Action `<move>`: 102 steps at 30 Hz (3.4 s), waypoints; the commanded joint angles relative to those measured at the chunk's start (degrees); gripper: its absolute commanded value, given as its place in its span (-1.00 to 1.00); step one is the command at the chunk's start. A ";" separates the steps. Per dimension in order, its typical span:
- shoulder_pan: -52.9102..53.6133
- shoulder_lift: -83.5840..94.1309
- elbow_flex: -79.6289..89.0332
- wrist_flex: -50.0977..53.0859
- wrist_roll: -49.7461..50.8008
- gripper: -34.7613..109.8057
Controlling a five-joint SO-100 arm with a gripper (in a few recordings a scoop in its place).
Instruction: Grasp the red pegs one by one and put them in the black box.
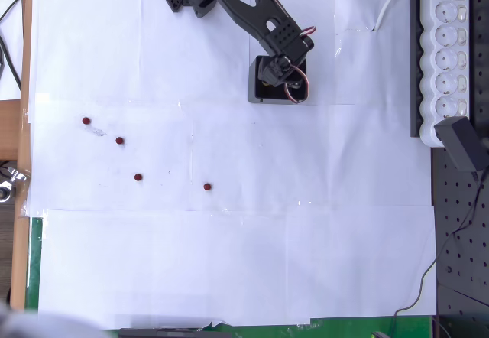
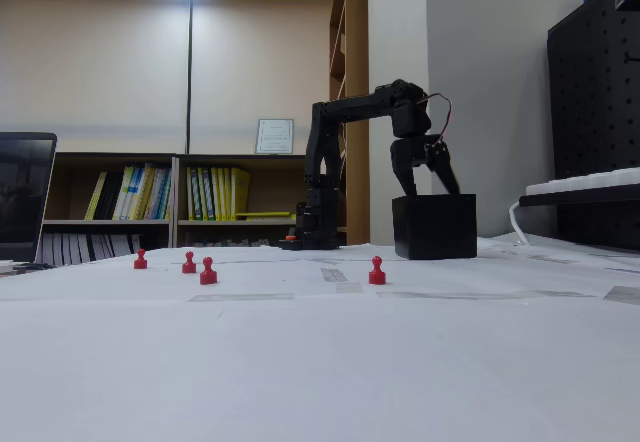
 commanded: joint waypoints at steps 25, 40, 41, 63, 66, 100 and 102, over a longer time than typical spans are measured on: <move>64.42 -17.49 -63.72 -87.54 44.91 0.00; 68.55 11.51 -55.28 -113.82 47.55 -0.03; 68.64 12.30 -54.67 -114.35 47.64 -0.03; 70.49 22.50 -49.13 -125.95 52.65 -0.17; 70.58 23.64 -48.25 -127.18 51.50 -0.17; 65.48 27.07 -46.05 -131.40 45.35 -0.20; 65.13 26.81 -46.05 -131.40 45.26 -0.20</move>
